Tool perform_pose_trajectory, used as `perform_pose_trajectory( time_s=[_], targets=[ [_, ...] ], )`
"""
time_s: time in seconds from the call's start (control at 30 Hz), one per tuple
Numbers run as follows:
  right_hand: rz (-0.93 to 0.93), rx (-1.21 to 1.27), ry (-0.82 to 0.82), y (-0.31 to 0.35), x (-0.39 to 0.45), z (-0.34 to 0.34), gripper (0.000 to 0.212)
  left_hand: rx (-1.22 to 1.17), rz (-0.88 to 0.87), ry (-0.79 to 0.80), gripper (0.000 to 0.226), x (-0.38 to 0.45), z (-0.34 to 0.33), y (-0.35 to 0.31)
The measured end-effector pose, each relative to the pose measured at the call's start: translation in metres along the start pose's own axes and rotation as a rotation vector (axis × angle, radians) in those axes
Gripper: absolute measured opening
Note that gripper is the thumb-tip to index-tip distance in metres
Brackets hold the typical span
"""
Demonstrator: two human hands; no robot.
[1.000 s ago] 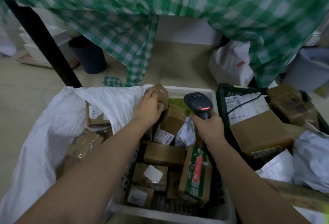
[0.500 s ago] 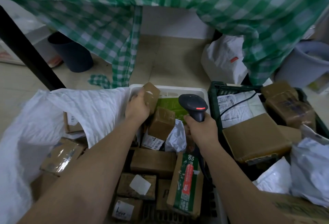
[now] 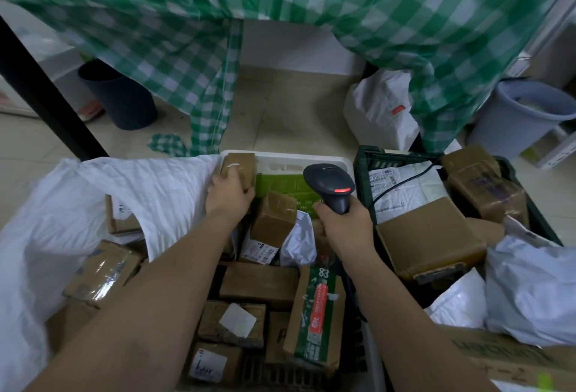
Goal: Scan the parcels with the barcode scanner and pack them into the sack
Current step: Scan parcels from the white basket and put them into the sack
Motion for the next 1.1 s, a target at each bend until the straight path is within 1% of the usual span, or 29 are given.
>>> perform_pose_trajectory(
  time_s=[0.07,0.2,0.27,0.3,0.37,0.43,0.5,0.57,0.63,0.77,0.93,1.0,1.1],
  targets=[
    [-0.014,-0.016,-0.003,0.002,-0.001,-0.001,0.013,-0.108,-0.028,-0.035,0.066,-0.006,0.009,0.001],
    [-0.006,0.051,-0.026,0.013,-0.017,-0.004,0.015,-0.379,-0.161,-0.118,0.058,-0.04,0.034,-0.007],
    [0.001,0.096,-0.08,0.022,-0.029,-0.007,0.016,-0.474,-0.246,-0.139,0.06,-0.066,0.046,-0.012],
    [0.009,0.136,-0.119,0.027,-0.035,-0.008,0.017,-0.49,-0.295,-0.146,0.064,-0.079,0.05,-0.013],
    [0.008,0.252,-0.184,0.035,-0.051,-0.011,0.015,-0.444,-0.376,-0.14,0.076,-0.108,0.056,-0.015],
    [0.027,0.331,-0.201,0.044,-0.07,-0.015,0.011,-0.394,-0.416,-0.112,0.085,-0.135,0.058,-0.012],
    [0.057,0.296,-0.18,0.052,-0.089,-0.014,0.013,-0.424,-0.426,-0.071,0.092,-0.16,0.061,-0.01],
    [0.092,0.228,-0.127,0.061,-0.11,-0.01,0.012,-0.553,-0.396,-0.017,0.094,-0.185,0.066,-0.008],
    [0.134,0.188,-0.072,0.069,-0.128,-0.003,0.009,-0.758,-0.329,0.046,0.084,-0.204,0.07,-0.003],
    [0.169,0.142,-0.029,0.08,-0.153,0.01,0.009,-0.916,-0.243,0.07,0.061,-0.232,0.076,0.01],
    [0.185,0.019,-0.009,0.076,-0.158,0.012,0.014,-1.276,-0.174,0.158,0.025,-0.242,0.073,0.02],
    [0.196,0.075,-0.009,0.077,-0.156,0.009,0.014,-1.304,-0.153,0.191,0.02,-0.237,0.07,0.025],
    [0.199,0.259,-0.031,0.08,-0.149,0.003,0.025,-1.304,-0.143,0.205,0.021,-0.227,0.069,0.03]
  ],
)
Point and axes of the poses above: each hand's wrist, its own x-axis towards the middle knuckle, its own z-axis out of the back of the hand, y = z × x, the point moved 5 cm from there along x, towards the middle knuckle, and after that the axes turned 13 degrees about y, right-handed, at the moved point
